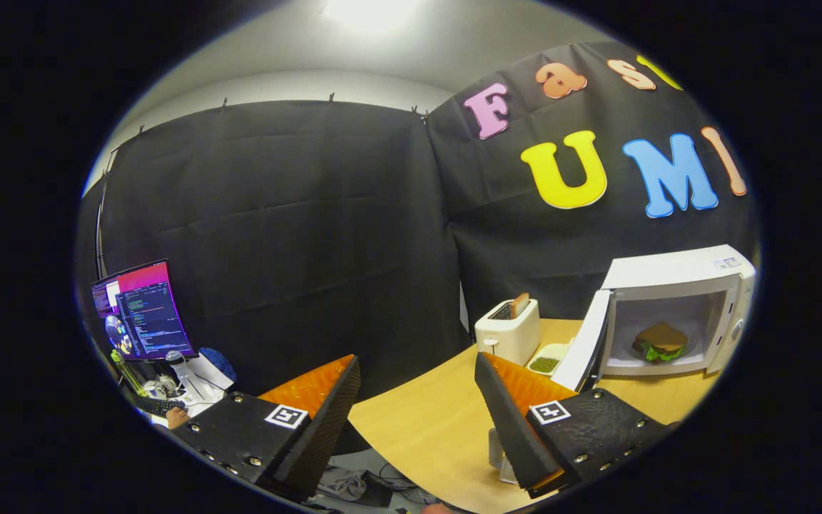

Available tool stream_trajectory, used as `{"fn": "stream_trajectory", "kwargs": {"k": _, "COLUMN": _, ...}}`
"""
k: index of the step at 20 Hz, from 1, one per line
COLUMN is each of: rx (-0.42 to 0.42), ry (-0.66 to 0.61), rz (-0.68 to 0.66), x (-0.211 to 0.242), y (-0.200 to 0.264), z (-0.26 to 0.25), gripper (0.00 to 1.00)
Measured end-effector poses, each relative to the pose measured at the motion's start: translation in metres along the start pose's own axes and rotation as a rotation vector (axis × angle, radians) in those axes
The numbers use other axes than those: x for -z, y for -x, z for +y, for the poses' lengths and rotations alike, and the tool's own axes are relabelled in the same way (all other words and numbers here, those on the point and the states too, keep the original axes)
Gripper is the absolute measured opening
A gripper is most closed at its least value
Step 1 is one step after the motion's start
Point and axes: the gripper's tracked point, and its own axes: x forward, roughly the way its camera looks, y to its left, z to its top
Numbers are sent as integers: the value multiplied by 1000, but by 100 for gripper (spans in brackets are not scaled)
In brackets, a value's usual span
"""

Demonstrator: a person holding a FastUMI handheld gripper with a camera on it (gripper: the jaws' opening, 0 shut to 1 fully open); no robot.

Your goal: Open the microwave, put the food inside, and close the microwave door.

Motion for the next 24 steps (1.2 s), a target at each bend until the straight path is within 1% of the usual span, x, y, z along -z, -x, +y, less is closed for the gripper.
{"fn": "stream_trajectory", "kwargs": {"k": 4, "rx": -29, "ry": -22, "rz": 70, "x": 26, "y": -15, "z": 10, "gripper": 97}}
{"fn": "stream_trajectory", "kwargs": {"k": 9, "rx": -23, "ry": 10, "rz": 140, "x": 67, "y": -30, "z": 10, "gripper": 97}}
{"fn": "stream_trajectory", "kwargs": {"k": 11, "rx": 0, "ry": 14, "rz": 171, "x": 85, "y": -39, "z": 3, "gripper": 84}}
{"fn": "stream_trajectory", "kwargs": {"k": 12, "rx": 33, "ry": 19, "rz": 184, "x": 94, "y": -43, "z": -4, "gripper": 77}}
{"fn": "stream_trajectory", "kwargs": {"k": 13, "rx": 64, "ry": 26, "rz": 190, "x": 98, "y": -46, "z": -15, "gripper": 63}}
{"fn": "stream_trajectory", "kwargs": {"k": 14, "rx": 94, "ry": 30, "rz": 204, "x": 105, "y": -49, "z": -19, "gripper": 33}}
{"fn": "stream_trajectory", "kwargs": {"k": 15, "rx": 128, "ry": 34, "rz": 210, "x": 110, "y": -54, "z": -29, "gripper": 28}}
{"fn": "stream_trajectory", "kwargs": {"k": 16, "rx": 151, "ry": 35, "rz": 214, "x": 114, "y": -54, "z": -36, "gripper": 12}}
{"fn": "stream_trajectory", "kwargs": {"k": 17, "rx": 183, "ry": 41, "rz": 215, "x": 118, "y": -59, "z": -45, "gripper": 11}}
{"fn": "stream_trajectory", "kwargs": {"k": 18, "rx": 206, "ry": 45, "rz": 220, "x": 118, "y": -55, "z": -54, "gripper": 3}}
{"fn": "stream_trajectory", "kwargs": {"k": 20, "rx": 233, "ry": 37, "rz": 227, "x": 119, "y": -55, "z": -66, "gripper": 4}}
{"fn": "stream_trajectory", "kwargs": {"k": 21, "rx": 225, "ry": 26, "rz": 232, "x": 121, "y": -58, "z": -66, "gripper": 4}}
{"fn": "stream_trajectory", "kwargs": {"k": 22, "rx": 232, "ry": 35, "rz": 233, "x": 120, "y": -52, "z": -66, "gripper": 1}}
{"fn": "stream_trajectory", "kwargs": {"k": 24, "rx": 246, "ry": 61, "rz": 238, "x": 120, "y": -45, "z": -72, "gripper": 1}}
